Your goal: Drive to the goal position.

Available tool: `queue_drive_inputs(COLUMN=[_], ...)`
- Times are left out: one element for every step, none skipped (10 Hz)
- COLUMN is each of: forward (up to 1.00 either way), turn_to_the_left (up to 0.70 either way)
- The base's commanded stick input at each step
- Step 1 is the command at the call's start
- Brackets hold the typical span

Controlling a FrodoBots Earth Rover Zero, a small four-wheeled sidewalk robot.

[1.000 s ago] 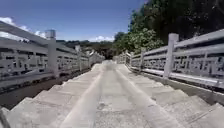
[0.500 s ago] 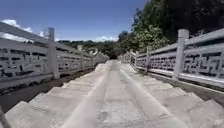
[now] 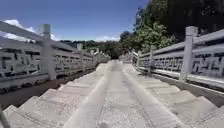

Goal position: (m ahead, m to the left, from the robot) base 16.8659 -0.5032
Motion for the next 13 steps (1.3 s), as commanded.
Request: queue_drive_inputs(forward=[0.45, 0.45, 0.45, 0.45, 0.45, 0.45, 0.45, 0.45, 0.45, 0.45, 0.45, 0.45, 0.45], turn_to_the_left=[0.00, 0.00, 0.00, 0.00, 0.00, 0.00, 0.00, 0.00, 0.00, 0.00, 0.00, 0.00, 0.00])
